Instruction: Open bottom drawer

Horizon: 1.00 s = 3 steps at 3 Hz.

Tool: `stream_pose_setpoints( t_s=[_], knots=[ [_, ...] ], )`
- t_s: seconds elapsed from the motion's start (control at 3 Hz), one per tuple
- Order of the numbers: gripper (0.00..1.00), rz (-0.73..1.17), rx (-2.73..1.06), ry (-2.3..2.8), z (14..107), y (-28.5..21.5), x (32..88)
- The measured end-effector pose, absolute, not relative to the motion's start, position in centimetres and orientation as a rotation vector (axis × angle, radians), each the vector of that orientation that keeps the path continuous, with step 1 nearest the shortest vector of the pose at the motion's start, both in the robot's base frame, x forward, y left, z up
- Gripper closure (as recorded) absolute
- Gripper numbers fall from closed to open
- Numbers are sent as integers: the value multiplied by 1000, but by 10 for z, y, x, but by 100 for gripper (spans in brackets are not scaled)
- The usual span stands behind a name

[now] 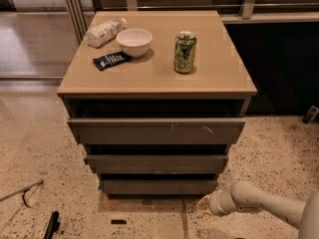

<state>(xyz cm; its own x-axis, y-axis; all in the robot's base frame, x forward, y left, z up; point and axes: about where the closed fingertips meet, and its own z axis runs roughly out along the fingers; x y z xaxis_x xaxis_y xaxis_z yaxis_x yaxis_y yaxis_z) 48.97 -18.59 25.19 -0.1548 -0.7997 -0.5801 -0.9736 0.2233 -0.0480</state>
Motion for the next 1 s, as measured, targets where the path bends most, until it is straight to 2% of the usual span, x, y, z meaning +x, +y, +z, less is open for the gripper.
stream_pose_setpoints(
  t_s=[0.33, 0.67, 1.0],
  knots=[
    [16, 460, -1620, 1952, 247, -179, 503],
    [0, 410, -1646, 1932, 239, -178, 545],
    [0, 409, -1650, 1942, 234, -176, 547]
  ],
)
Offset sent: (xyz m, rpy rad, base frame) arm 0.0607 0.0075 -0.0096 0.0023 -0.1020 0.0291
